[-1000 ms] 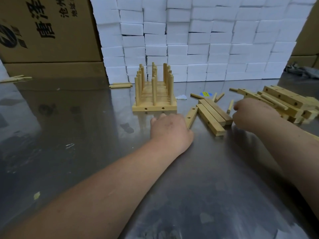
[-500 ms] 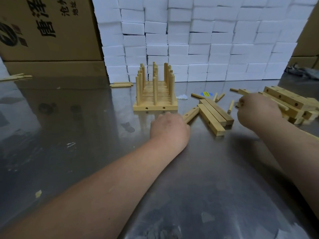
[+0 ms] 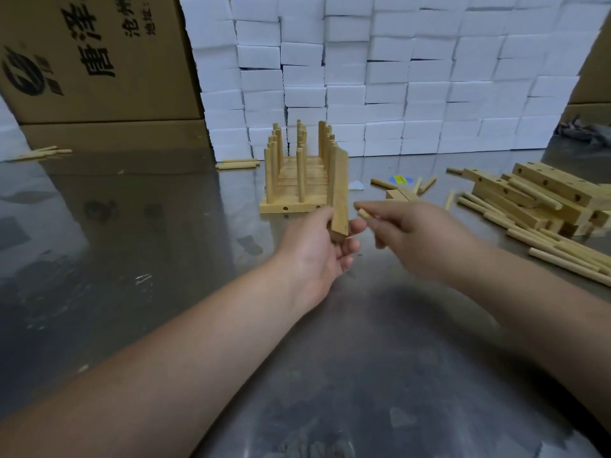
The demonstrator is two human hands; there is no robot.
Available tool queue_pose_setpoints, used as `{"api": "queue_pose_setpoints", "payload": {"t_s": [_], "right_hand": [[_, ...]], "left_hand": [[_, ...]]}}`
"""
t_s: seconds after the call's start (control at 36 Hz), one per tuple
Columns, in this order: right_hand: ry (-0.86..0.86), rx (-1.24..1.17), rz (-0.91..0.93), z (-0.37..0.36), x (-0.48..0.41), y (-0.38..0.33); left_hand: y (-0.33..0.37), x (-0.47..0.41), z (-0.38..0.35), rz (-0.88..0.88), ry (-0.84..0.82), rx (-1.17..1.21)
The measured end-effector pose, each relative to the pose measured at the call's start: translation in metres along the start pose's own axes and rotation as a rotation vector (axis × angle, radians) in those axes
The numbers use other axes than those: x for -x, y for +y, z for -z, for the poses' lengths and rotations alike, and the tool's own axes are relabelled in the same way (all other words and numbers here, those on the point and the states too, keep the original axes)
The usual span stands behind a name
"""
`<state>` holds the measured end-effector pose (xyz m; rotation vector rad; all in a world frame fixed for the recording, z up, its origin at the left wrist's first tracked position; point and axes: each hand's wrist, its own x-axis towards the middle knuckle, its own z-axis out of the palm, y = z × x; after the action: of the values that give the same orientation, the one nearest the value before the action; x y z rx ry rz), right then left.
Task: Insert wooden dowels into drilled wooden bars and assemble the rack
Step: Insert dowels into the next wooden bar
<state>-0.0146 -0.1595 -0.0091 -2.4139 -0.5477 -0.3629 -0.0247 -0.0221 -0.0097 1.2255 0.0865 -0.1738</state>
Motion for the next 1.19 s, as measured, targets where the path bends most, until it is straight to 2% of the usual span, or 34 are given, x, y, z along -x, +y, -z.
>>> {"api": "queue_pose_setpoints", "payload": {"t_s": [0.11, 0.36, 0.67, 0.83, 0.97, 1.06, 1.19], "right_hand": [[-0.09, -0.092, -0.059, -0.003, 0.0, -0.007], [0.116, -0.153, 0.009, -0.003, 0.004, -0.006], [0.127, -0.222, 0.073, -0.007, 0.008, -0.006], [0.091, -0.184, 0.072, -0.008, 0.007, -0.007], [0.078, -0.152, 0.059, -0.007, 0.009, -0.009], [0.067, -0.157, 0.025, -0.005, 0.009, -0.01], [0.02, -0.149, 0.017, -0.004, 0.011, -0.011]], "left_hand": [[-0.007, -0.001, 0.003, -0.024, -0.018, 0.016], [-0.007, -0.005, 0.015, -0.105, -0.009, 0.028], [-0.002, -0.012, 0.02, -0.119, 0.045, 0.124], [-0.001, -0.014, 0.02, -0.088, 0.045, 0.185], [-0.003, -0.011, 0.02, -0.099, 0.038, 0.157], [-0.004, -0.01, 0.02, -0.094, 0.036, 0.05], [-0.005, -0.013, 0.019, -0.142, 0.095, 0.016]]}}
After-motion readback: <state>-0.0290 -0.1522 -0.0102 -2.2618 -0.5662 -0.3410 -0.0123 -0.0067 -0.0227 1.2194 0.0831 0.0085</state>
